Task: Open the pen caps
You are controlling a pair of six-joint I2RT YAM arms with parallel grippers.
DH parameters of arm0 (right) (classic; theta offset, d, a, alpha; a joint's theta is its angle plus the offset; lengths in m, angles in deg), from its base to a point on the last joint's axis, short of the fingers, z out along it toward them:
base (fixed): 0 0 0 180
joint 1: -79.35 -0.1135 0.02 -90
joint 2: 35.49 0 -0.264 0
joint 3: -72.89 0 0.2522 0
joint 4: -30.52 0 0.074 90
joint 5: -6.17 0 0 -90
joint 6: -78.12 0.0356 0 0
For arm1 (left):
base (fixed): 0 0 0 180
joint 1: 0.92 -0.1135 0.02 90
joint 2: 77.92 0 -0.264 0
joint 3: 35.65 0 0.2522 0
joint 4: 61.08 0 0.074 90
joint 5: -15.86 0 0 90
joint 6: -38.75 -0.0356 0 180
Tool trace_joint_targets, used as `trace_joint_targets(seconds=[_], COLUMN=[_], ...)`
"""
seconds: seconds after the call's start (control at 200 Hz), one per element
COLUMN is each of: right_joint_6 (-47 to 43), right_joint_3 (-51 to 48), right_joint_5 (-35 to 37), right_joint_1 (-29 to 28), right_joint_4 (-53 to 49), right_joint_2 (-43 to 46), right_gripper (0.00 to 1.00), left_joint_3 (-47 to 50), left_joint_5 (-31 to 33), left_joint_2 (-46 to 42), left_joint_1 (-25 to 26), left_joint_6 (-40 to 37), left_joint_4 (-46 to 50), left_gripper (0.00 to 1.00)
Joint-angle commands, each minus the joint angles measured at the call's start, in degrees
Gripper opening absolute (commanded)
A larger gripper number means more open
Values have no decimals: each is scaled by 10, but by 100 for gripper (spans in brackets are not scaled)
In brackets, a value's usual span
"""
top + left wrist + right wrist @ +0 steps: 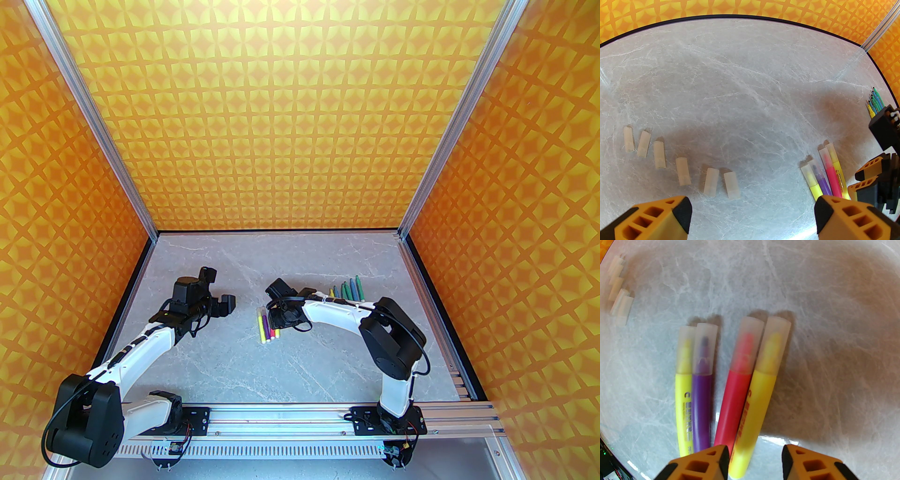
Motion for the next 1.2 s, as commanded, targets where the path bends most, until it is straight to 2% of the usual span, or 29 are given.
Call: trace_joint_targets(seconds=[0.0, 0.245, 0.445, 0.625, 0.765, 1.195], right_joint_6=[6, 4, -19, -33, -40, -61], right_joint_3=[20, 44, 69, 92, 110, 166], right_joint_5=[-8, 1, 47, 60, 50, 21], right_joint_1=[-1, -1, -1, -1, 0, 5], right_joint_4=[-17, -42, -101, -129, -157, -210], right_joint_2=[-16, -43, -60, -76, -97, -149], right_gripper=[41, 38, 35, 33, 29, 26], left_joint_3=[11, 11, 13, 14, 18, 33], left_joint_5=[-8, -8, -8, -8, -8, -8], left_joint_2=[-17, -23, -24, -28, -46, -77], left_joint_1=[-4, -3, -4, -4, -4, -3], left_joint_6=[-11, -12, -11, -11, -17, -18], left_joint_4=[-9, -6, -6, -1, 14, 3], left_gripper=[91, 92, 92, 92, 92, 93])
